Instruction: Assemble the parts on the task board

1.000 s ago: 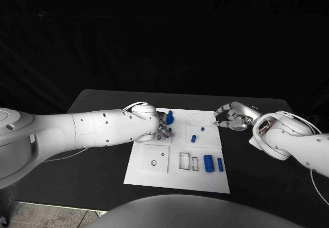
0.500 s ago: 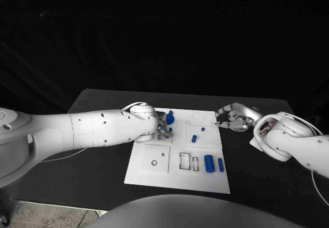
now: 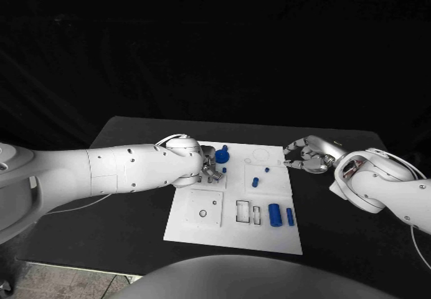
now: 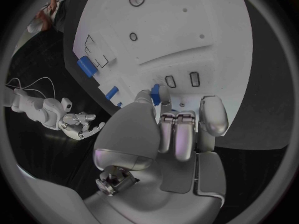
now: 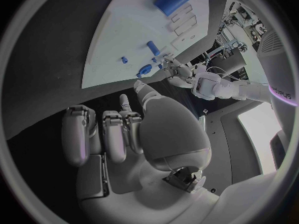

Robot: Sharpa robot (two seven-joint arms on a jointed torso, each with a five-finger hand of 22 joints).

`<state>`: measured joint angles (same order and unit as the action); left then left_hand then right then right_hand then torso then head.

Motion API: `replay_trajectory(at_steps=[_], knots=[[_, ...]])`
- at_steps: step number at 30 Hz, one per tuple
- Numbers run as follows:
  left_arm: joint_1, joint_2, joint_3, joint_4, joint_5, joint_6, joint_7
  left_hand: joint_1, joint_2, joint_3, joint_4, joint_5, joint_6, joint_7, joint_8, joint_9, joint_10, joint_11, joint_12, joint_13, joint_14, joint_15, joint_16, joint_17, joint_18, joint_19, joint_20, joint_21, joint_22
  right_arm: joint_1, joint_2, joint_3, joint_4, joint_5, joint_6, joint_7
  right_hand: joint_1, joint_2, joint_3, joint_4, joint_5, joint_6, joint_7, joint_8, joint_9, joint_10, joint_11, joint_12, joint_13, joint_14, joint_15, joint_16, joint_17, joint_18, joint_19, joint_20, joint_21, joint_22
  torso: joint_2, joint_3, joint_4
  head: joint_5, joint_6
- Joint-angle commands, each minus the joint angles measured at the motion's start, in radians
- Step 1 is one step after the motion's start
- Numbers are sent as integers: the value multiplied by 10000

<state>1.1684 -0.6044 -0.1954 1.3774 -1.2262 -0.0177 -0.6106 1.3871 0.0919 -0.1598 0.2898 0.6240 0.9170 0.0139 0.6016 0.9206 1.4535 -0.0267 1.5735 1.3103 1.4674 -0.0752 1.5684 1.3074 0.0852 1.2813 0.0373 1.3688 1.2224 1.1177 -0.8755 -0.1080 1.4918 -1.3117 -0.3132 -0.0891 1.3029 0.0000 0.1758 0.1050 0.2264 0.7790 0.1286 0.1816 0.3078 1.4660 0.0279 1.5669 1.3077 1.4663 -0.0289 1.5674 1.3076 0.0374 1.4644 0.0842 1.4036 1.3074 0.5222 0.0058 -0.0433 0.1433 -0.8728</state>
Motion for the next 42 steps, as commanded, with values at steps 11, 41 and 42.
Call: replay_trajectory(at_steps=[11, 41, 42], knots=[[-66, -360, -7, 220, 701, -326, -268, -763, -1159, 3249, -38, -698, 224, 23, -437, 521, 1173, -132, -27, 2605, 1034, -22, 24, 2634, 49, 37, -14, -172, 137, -34, -22, -2, -34, 4, 106, 29, 154, 75, 143, -66, 236, 95, 3, 38, -65, 1048, 105, 39, 2631, 1045, 74, 33, 2632, 126, -91, 46, -147, 1966, -5, 2, -13, 76, 2], [-315, -646, -30, 379, 798, -840, -250, -1667, -1672, 4886, -135, -1343, 420, 57, -701, 830, 1173, -101, -27, 2605, 1034, 21, 24, 2634, 63, 9, 24, -309, 195, -140, 3, -2, -150, 105, 179, -5, 314, 65, 352, -174, 727, 120, 23, 16, -187, 1048, 114, 39, 2631, 1045, 80, 33, 2632, 141, -122, 48, -230, 1945, 0, -11, -19, 239, 2], [-327, -635, -30, 372, 806, -845, -240, -1739, -1666, 4923, -126, -1517, 428, 62, -711, 854, 1173, -96, -27, 2605, 1034, 25, 24, 2634, 64, 5, 29, -320, 198, -144, 4, -2, -152, 106, 178, -4, 318, 65, 358, -178, 739, 120, 24, 15, -189, 1048, 115, 39, 2631, 1045, 80, 33, 2632, 141, -122, 48, -230, 1945, -3, -13, -20, 238, 2]])
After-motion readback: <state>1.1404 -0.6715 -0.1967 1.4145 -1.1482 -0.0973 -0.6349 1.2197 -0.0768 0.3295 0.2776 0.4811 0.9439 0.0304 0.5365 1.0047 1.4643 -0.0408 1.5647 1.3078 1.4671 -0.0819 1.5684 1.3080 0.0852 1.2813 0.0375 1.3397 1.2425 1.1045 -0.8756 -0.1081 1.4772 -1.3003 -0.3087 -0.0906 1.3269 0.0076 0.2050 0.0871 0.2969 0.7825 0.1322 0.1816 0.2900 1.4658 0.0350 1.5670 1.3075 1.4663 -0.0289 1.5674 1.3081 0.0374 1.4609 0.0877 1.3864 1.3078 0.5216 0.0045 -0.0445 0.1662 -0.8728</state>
